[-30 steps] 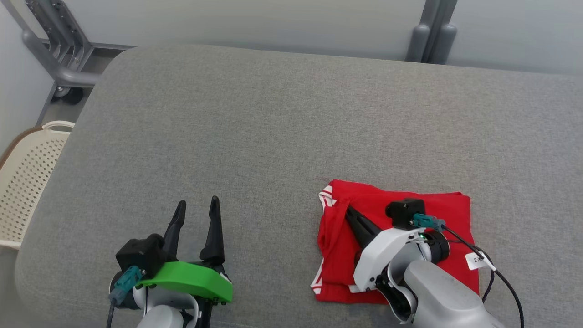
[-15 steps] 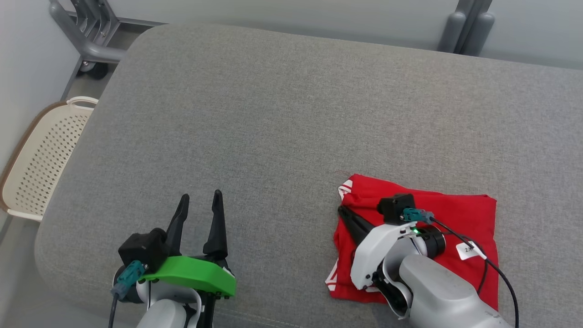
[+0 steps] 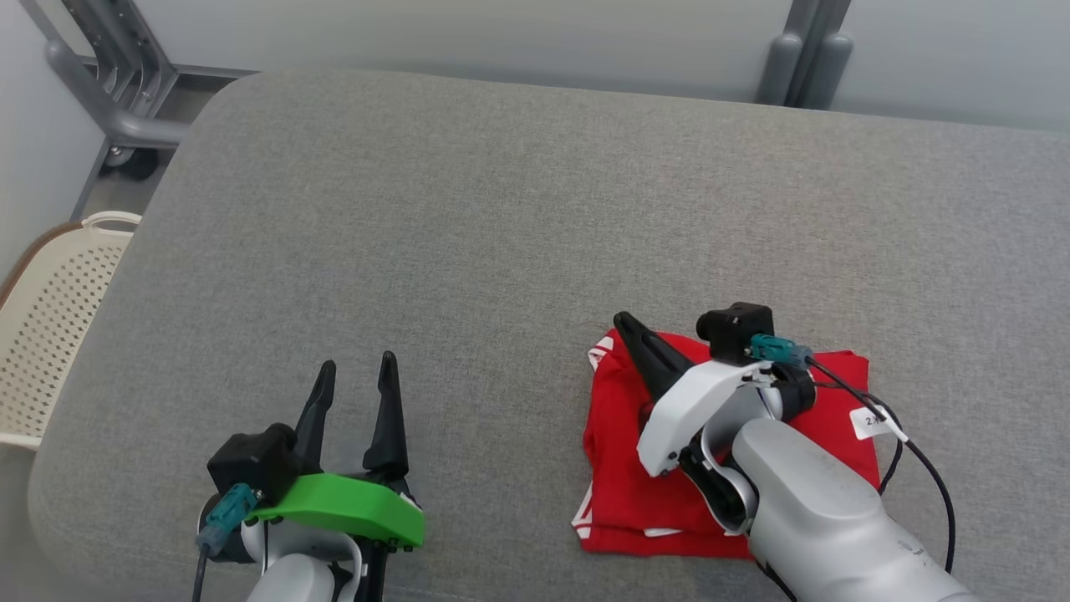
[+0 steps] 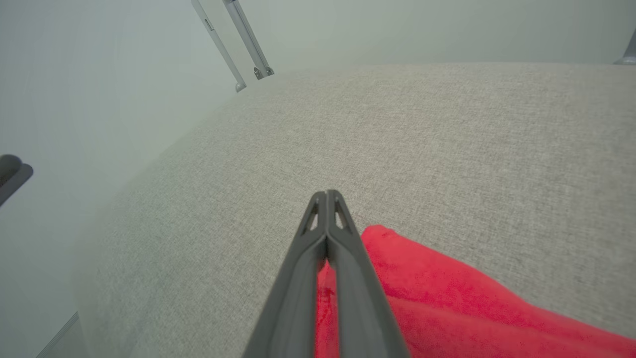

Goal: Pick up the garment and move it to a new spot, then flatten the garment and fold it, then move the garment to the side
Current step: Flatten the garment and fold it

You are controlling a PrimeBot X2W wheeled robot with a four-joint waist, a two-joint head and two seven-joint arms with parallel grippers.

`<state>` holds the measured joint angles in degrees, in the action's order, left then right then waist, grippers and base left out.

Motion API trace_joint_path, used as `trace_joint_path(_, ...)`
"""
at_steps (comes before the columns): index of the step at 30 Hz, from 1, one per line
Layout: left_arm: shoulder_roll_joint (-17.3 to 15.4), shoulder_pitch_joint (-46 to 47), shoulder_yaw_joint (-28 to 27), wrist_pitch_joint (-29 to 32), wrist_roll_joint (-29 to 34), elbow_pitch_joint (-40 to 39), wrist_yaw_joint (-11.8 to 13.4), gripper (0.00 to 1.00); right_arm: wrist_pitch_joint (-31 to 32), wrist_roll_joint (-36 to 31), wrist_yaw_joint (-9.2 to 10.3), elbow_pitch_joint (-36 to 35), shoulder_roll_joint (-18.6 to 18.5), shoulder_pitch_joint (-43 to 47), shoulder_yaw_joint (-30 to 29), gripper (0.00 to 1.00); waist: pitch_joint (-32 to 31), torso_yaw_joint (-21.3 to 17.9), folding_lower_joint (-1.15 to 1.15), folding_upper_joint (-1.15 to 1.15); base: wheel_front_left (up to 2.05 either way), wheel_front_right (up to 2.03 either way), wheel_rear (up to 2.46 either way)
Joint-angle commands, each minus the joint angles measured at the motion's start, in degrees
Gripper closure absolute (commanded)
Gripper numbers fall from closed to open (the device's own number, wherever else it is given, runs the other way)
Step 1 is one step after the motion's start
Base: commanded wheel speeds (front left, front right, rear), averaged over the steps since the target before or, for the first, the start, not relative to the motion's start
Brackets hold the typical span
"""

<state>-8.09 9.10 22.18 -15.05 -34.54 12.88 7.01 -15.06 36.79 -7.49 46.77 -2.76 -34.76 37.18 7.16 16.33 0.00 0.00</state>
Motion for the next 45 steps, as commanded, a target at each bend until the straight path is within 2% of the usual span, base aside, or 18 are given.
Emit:
trace_joint_path(1, -0.2, -0.7, -0.2, -0.1, 0.6, -0.2, 0.0, 0.0, -0.1, -1.5, -0.01, -0.7, -0.3, 0.6, -1.5, 1.0, -1.3, -1.4, 0.0, 0.0, 0.0, 0.0, 0.0)
trace_joint_path(8, -0.6, -2.1, 0.1, -0.1, 0.7, -0.8, 0.1, 0.0, -0.1, -9.7, -0.01, -5.3, -2.3, 5.0, -12.6, 1.0, -4.0, -4.6, 0.0, 0.0, 0.0, 0.0, 0.0)
trace_joint_path(11, -0.8, -2.9, 0.3, 0.2, 0.8, -1.1, 0.4, 0.0, -0.1, -14.1, 0.0, -8.1, -2.8, 8.5, -19.3, 1.0, -5.4, -6.7, 0.0, 0.0, 0.0, 0.0, 0.0)
trace_joint_path(13, -0.9, -3.1, 0.5, 0.2, 0.8, -1.3, 0.5, 0.0, -0.1, -16.0, 0.0, -9.6, -2.9, 10.5, -22.6, 0.87, -6.1, -7.6, 0.0, 0.0, 0.0, 0.0, 0.0)
trace_joint_path(14, -0.9, -3.1, 0.5, 0.2, 0.8, -1.3, 0.5, 0.0, -0.1, -16.0, 0.0, -9.6, -2.9, 10.5, -22.6, 0.87, -6.1, -7.6, 0.0, 0.0, 0.0, 0.0, 0.0)
trace_joint_path(15, -1.0, -3.2, 0.6, 0.3, 0.8, -1.4, 0.5, 0.0, -0.1, -16.8, 0.0, -10.2, -2.8, 11.5, -24.1, 0.78, -6.4, -8.1, 0.0, 0.0, 0.0, 0.0, 0.0)
trace_joint_path(17, -1.1, -3.6, 0.7, 0.5, 0.7, -1.5, 0.6, 0.0, -0.1, -18.5, 0.0, -11.7, -2.7, 13.3, -27.1, 0.65, -6.8, -9.0, 0.0, 0.0, 0.0, 0.0, 0.0)
trace_joint_path(18, -1.2, -3.8, 0.8, 0.6, 0.7, -1.6, 0.6, 0.0, -0.1, -19.7, 0.0, -13.2, -2.5, 15.0, -29.7, 0.51, -7.2, -9.8, 0.0, 0.0, 0.0, 0.0, 0.0)
trace_joint_path(20, -1.2, -3.8, 0.9, 0.6, 0.6, -1.7, 0.7, 0.0, -0.1, -21.0, 0.0, -14.4, -2.4, 16.7, -32.0, 0.05, -7.6, -10.6, 0.0, 0.0, 0.0, 0.0, 0.0)
trace_joint_path(21, -1.1, -3.9, 0.9, 0.6, 0.6, -1.7, 0.7, 0.0, -0.1, -21.4, 0.0, -14.9, -2.3, 17.5, -33.0, 0.0, -7.8, -11.0, 0.0, 0.0, 0.0, 0.0, 0.0)
trace_joint_path(26, -1.1, -4.4, 0.9, 0.6, 0.4, -1.6, 1.1, 0.0, -0.1, -22.9, 0.0, -16.6, -2.1, 20.7, -35.7, 0.0, -8.4, -12.9, 0.0, 0.0, 0.0, 0.0, 0.0)
trace_joint_path(31, -1.3, -5.1, 0.4, 0.3, 0.2, -1.8, 1.3, 0.0, 0.3, -23.3, 0.0, -17.6, -2.1, 22.6, -36.0, 0.0, -8.8, -14.3, 0.0, 0.0, 0.0, 0.0, 0.0)
trace_joint_path(38, -1.8, -5.3, -0.8, 0.1, 0.4, -2.2, 1.8, 0.0, 1.7, -23.4, 0.0, -20.0, -3.0, 24.0, -34.6, 0.0, -9.0, -15.2, 0.0, 0.0, 0.0, 0.0, 0.0)
trace_joint_path(45, -2.4, -5.5, -2.2, 0.0, 0.4, -2.4, 2.2, 0.0, 5.3, -22.0, 0.0, -21.9, -5.5, 24.4, -32.0, 0.0, -8.9, -14.9, 0.0, 0.0, 0.0, 0.0, 0.0)
